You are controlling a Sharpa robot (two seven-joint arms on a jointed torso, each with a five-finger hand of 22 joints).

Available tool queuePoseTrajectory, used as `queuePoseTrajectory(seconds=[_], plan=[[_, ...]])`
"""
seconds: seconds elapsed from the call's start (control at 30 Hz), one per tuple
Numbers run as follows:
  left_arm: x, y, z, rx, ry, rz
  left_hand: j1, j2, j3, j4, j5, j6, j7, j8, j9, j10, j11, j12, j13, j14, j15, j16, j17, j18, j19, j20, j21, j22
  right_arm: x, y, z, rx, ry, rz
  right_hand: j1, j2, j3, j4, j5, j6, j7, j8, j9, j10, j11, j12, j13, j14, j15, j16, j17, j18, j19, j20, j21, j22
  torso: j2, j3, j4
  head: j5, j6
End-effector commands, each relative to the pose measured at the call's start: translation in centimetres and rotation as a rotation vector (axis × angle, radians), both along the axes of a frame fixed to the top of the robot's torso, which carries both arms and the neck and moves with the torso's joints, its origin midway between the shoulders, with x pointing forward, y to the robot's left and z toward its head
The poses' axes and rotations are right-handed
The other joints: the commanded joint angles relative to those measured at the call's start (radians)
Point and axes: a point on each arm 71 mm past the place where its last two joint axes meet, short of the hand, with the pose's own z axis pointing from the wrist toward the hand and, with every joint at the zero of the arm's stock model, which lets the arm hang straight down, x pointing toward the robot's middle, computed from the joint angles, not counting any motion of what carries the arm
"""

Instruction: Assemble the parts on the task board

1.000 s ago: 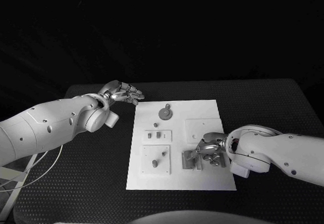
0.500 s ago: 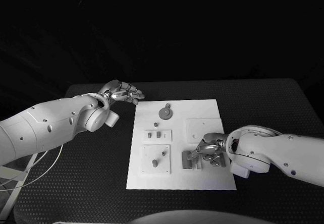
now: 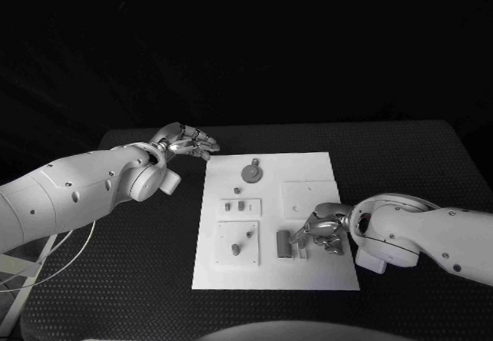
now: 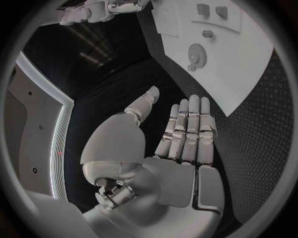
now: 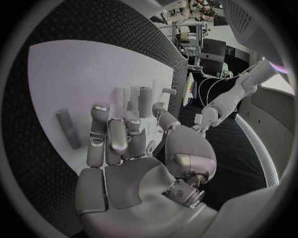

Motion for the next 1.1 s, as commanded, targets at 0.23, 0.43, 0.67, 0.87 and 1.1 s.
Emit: queuePoseTrajectory(seconds=[0.23,0.43,0.67,0.87,1.1], plan=[[0.1,-0.1,0.1,-0.015,-0.005,-0.007,-0.010,-0.002,-0.004,0.000,0.001,-0.009,-0.001,0.005,-0.002,0.000,0.002,0.001,-0.002,0.005,0.001,-0.007,0.002,-0.004,0.000,0.004,0.005,-0.002,2.5,-2.3,3.8,-0.052,-0.145,0.005,0.008,-0.017,0.013,-0.003,0.003,0.002,0.005,0.003,0.003,-0.001,-0.001,0.000,-0.002,0.004,-0.002,-0.001,0.009,0.045,0.011,-0.008,-0.002,0.012,0.000,0.0012,-0.0034,-0.012,0.014],[0.1,-0.2,0.1,-0.017,-0.006,-0.009,-0.012,-0.002,-0.005,0.001,0.001,-0.010,0.000,0.004,-0.003,0.000,0.002,0.001,-0.002,0.005,0.001,-0.007,0.003,-0.004,0.001,0.004,0.006,-0.002,2.8,-4.8,4.8,-0.128,-0.148,0.008,0.023,-0.019,0.020,-0.015,0.003,0.006,0.004,0.004,0.006,0.003,-0.002,0.004,-0.002,0.010,-0.003,0.003,0.016,0.045,0.015,-0.009,0.000,0.013,0.001,0.0018,-0.0032,-0.022,0.019],[0.1,-0.1,0.1,-0.015,-0.007,-0.003,-0.015,-0.002,-0.005,0.002,0.001,-0.010,0.000,0.005,-0.003,0.000,0.002,0.001,-0.002,0.005,0.001,-0.008,0.005,-0.004,0.001,0.004,0.006,-0.002,2.6,-7.4,5.2,-0.247,-0.163,0.019,0.048,-0.027,0.023,-0.023,0.003,0.011,0.003,0.006,0.010,0.006,-0.003,0.006,-0.002,0.012,-0.002,0.004,0.015,0.045,0.015,-0.008,0.002,0.016,0.001,0.0018,-0.0017,-0.032,0.019],[0.0,0.0,0.1,-0.014,-0.007,-0.001,-0.028,-0.003,-0.010,0.006,-0.001,-0.011,0.000,0.005,-0.004,0.000,0.002,0.002,-0.002,0.007,0.001,-0.011,0.009,-0.004,0.001,0.004,0.006,-0.003,2.1,-8.1,5.1,-0.306,-0.171,0.040,0.061,-0.017,0.023,-0.023,0.003,0.022,0.001,0.011,0.015,0.006,-0.004,0.005,-0.004,0.007,-0.003,0.001,0.007,0.045,0.011,-0.005,0.001,0.017,0.002,0.0027,-0.0020,-0.037,0.017],[0.0,-0.2,0.1,-0.016,-0.006,-0.006,-0.035,-0.004,-0.012,0.008,-0.001,-0.011,0.000,0.006,-0.004,0.000,0.002,0.001,-0.002,0.007,0.001,-0.013,0.011,-0.004,0.001,0.004,0.006,-0.003,1.9,-8.6,4.4,-0.327,-0.155,0.020,0.056,-0.012,0.016,-0.020,0.003,0.031,-0.001,0.015,0.019,0.010,-0.006,0.003,-0.007,0.004,-0.004,-0.001,0.001,0.045,0.008,0.001,0.001,0.017,0.001,0.0006,-0.0014,-0.045,0.023]])
